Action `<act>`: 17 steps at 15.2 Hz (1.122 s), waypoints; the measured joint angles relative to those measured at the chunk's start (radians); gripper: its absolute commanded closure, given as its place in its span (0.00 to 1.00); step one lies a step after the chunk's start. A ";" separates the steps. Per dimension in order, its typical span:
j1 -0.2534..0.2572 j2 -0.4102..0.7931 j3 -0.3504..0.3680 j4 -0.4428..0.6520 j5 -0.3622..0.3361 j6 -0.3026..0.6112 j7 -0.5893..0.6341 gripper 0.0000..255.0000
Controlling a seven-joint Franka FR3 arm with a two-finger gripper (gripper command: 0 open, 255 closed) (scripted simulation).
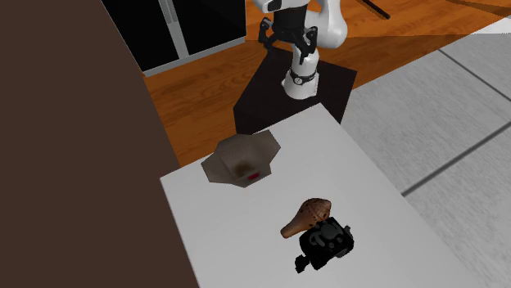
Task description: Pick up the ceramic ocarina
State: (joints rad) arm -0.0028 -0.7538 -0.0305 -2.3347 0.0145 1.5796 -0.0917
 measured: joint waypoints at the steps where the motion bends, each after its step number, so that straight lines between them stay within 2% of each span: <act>1: 0.000 0.000 0.000 0.000 0.000 0.000 0.000 0.00; 4: 0.001 0.025 0.022 -0.021 0.034 0.059 0.054 0.00; 11: 0.010 0.164 0.099 -0.070 0.139 0.300 0.223 0.00; 17: 0.017 0.335 0.162 -0.041 0.209 0.500 0.358 0.00</act>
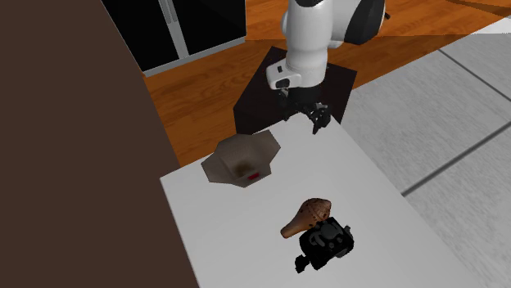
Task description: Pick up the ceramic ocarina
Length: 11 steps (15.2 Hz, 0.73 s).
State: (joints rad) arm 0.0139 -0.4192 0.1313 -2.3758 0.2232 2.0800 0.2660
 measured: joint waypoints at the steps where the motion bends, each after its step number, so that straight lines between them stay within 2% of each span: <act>1: 0.001 0.039 0.012 0.017 0.009 0.033 0.024 0.00; 11: 0.003 0.380 0.076 0.197 0.037 0.303 0.237 0.00</act>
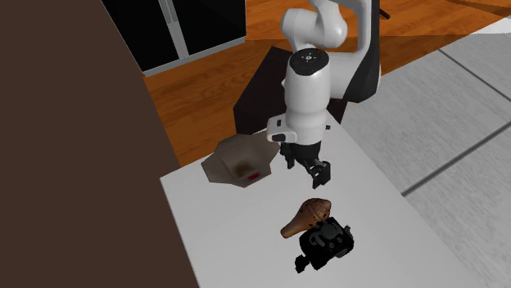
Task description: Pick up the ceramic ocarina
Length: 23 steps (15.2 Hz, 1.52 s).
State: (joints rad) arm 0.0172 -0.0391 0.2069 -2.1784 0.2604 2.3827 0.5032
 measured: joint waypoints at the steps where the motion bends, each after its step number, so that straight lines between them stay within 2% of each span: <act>1: 0.003 0.041 0.004 0.029 -0.004 0.024 0.025 0.00; 9: 0.035 0.315 -0.002 0.259 -0.044 0.151 0.197 0.00; 16: 0.039 0.376 -0.002 0.249 -0.039 0.228 0.191 0.00; 17: 0.038 0.379 -0.001 0.245 -0.037 0.234 0.189 1.00; 23: 0.037 0.378 0.000 0.240 -0.035 0.240 0.185 1.00</act>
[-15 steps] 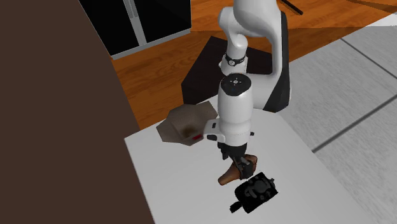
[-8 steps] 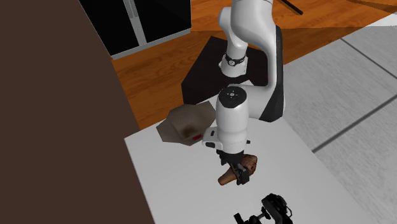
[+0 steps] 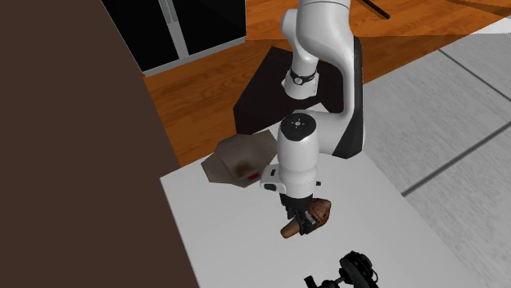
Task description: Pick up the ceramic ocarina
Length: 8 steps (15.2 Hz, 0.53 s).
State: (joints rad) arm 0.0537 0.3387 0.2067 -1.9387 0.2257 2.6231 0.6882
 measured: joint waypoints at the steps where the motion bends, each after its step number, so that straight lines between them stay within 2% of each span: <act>1: 0.000 0.000 0.000 0.000 0.000 0.000 0.000 1.00; 8: 0.002 -0.019 -0.002 0.016 -0.006 -0.036 0.011 1.00</act>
State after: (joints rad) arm 0.0554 0.3195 0.2042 -1.9231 0.2199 2.5870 0.6994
